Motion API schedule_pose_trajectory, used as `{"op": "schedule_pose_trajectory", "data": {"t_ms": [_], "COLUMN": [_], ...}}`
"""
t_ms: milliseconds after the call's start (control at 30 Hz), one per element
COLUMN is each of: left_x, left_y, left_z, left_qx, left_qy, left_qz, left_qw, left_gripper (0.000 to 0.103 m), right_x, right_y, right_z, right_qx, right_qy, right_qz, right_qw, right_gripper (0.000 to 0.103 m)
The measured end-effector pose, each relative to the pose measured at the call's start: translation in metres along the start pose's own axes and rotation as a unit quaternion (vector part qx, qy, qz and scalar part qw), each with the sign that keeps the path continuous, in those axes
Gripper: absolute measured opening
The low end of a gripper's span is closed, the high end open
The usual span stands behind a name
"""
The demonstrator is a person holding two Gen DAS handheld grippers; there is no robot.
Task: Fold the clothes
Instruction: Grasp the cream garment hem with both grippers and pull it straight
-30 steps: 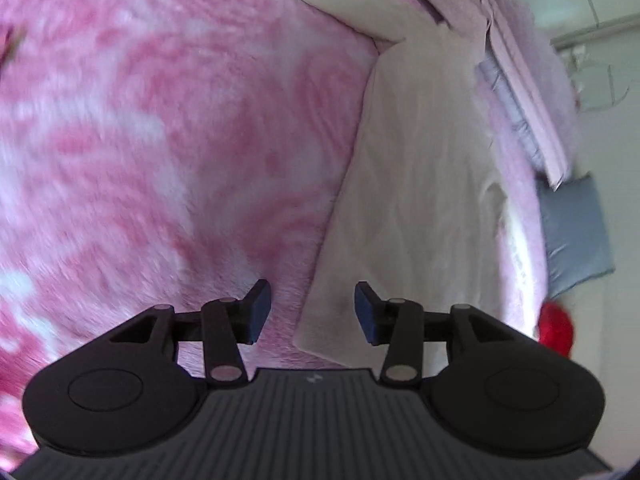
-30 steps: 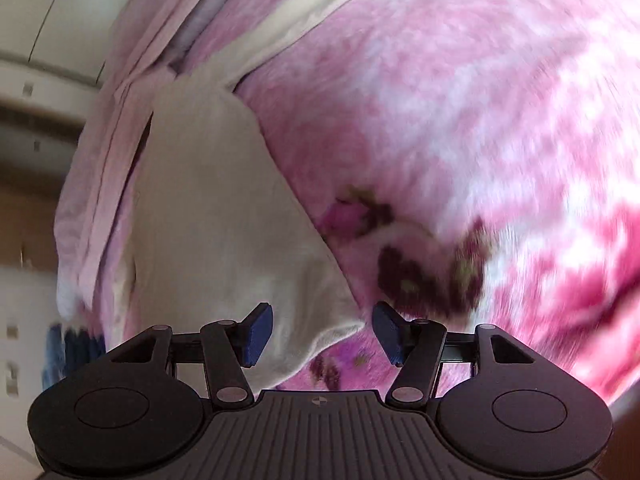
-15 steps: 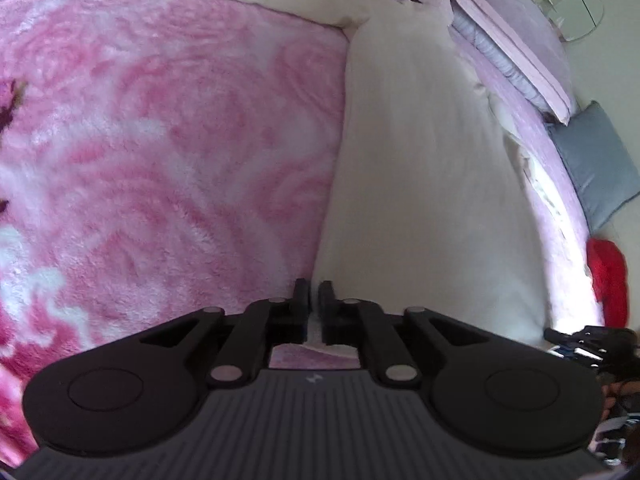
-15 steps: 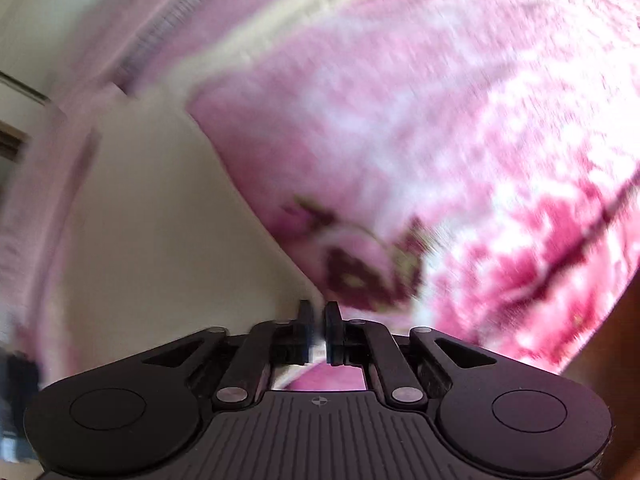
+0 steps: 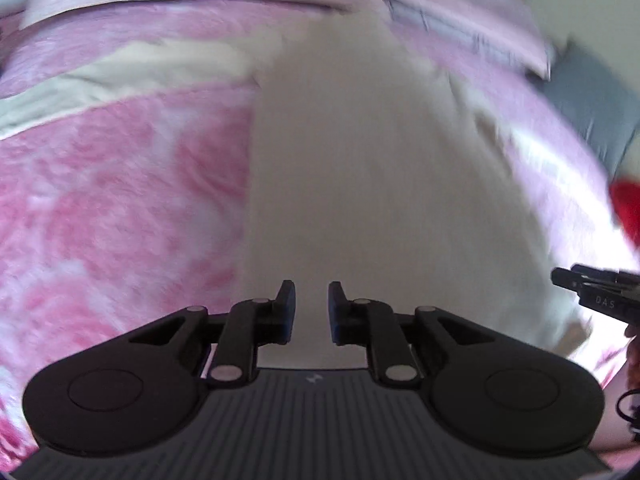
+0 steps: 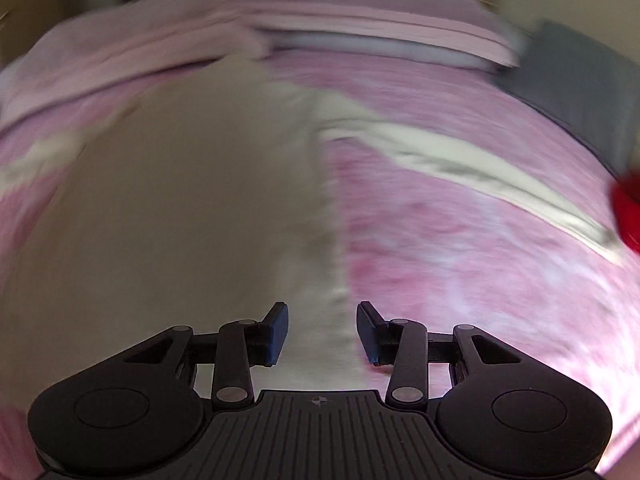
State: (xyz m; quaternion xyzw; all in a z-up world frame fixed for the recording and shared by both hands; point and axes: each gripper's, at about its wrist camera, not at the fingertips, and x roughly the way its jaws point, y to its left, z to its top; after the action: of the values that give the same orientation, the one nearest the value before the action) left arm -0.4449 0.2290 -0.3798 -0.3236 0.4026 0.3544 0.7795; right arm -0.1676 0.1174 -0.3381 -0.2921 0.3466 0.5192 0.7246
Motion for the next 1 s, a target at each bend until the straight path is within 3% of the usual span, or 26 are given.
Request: {"op": "schedule_pose_trajectory", "data": {"t_ms": [67, 200, 267, 300, 400, 500, 633, 700, 833, 900, 1000], "left_x": [0.005, -0.023, -0.031, -0.036, -0.042, -0.024, -0.004, -0.009, -0.024, -0.039, -0.067], "left_y": [-0.006, -0.002, -0.001, -0.003, -0.014, -0.029, -0.032, -0.034, -0.033, -0.038, -0.055], "left_z": [-0.017, -0.055, -0.056, -0.054, -0.038, -0.02, -0.032, -0.043, -0.054, -0.047, -0.017], "left_qx": [0.007, -0.01, -0.022, -0.029, -0.034, -0.038, -0.046, -0.046, -0.079, -0.086, -0.074], "left_qy": [0.018, 0.036, 0.065, 0.058, 0.015, -0.003, 0.037, 0.049, 0.128, 0.154, 0.145], "left_qz": [0.013, 0.03, 0.04, 0.039, 0.035, 0.035, 0.064, 0.068, 0.088, 0.105, 0.122], "left_qw": [0.9997, 0.9989, 0.9968, 0.9971, 0.9987, 0.9987, 0.9962, 0.9954, 0.9847, 0.9787, 0.979], "left_gripper": [0.013, 0.012, 0.011, 0.011, 0.011, 0.014, 0.014, 0.015, 0.016, 0.017, 0.023], "right_x": [0.008, -0.012, -0.022, -0.027, -0.035, -0.036, -0.008, -0.015, -0.035, -0.048, -0.068], "right_y": [0.001, -0.016, -0.02, -0.02, -0.018, -0.01, 0.006, 0.006, -0.012, -0.022, -0.033], "right_z": [-0.023, -0.07, -0.074, -0.069, -0.054, -0.039, -0.055, -0.072, -0.09, -0.085, -0.064], "right_qx": [-0.002, 0.011, 0.012, 0.014, 0.025, 0.016, -0.01, -0.019, 0.022, 0.055, 0.1], "right_qy": [0.034, 0.046, 0.07, 0.086, 0.059, 0.019, 0.064, 0.059, 0.141, 0.172, 0.179], "right_qz": [0.005, 0.015, 0.018, 0.014, 0.012, 0.019, 0.002, -0.001, 0.013, 0.012, 0.026], "right_qw": [0.999, 0.999, 0.997, 0.996, 0.998, 1.0, 0.998, 0.998, 0.99, 0.984, 0.978], "right_gripper": [0.042, 0.041, 0.041, 0.041, 0.042, 0.042, 0.042, 0.042, 0.042, 0.042, 0.042]}}
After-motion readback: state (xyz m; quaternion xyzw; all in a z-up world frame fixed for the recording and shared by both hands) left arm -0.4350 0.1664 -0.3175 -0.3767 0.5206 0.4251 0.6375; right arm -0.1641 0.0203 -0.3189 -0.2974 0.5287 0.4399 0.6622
